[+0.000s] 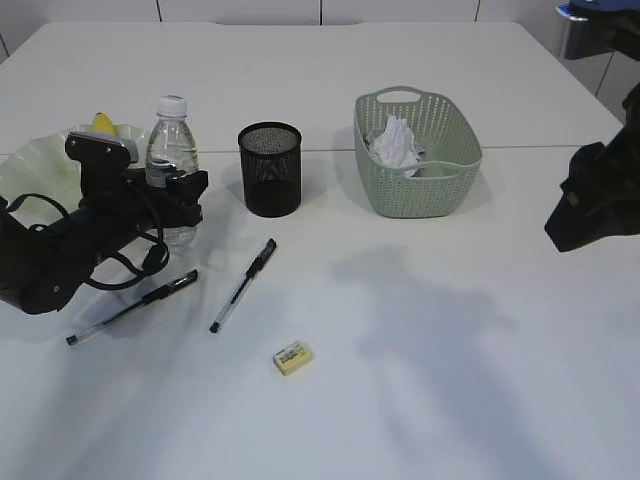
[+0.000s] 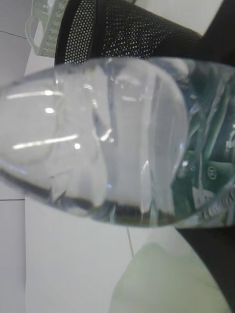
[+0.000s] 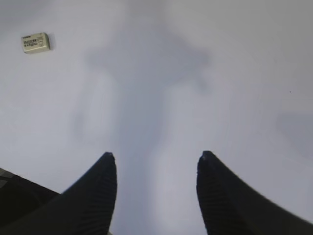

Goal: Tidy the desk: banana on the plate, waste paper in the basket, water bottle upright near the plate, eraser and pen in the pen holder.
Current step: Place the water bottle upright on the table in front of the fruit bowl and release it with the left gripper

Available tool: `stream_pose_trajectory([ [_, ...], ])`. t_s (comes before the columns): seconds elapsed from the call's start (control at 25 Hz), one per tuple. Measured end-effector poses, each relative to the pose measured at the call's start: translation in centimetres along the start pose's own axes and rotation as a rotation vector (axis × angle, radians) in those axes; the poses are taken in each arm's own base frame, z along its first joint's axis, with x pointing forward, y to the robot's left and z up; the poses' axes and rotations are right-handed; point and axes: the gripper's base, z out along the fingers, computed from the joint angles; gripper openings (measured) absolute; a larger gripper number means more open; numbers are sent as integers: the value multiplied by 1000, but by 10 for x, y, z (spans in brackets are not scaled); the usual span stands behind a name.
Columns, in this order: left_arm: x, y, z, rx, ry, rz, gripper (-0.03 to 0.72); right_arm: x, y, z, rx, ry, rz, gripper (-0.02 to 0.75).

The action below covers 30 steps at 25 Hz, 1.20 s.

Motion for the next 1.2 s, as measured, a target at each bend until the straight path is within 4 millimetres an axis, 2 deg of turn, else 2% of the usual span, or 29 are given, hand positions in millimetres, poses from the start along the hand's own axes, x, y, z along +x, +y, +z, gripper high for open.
stream_pose_trajectory([
  [0.76, 3, -4, -4, 37, 4, 20, 415, 0, 0, 0, 0, 0, -1, 393],
  [1.2, 6, -4, -9, 26, -2, 49, 469, 0, 0, 0, 0, 0, -2, 393],
])
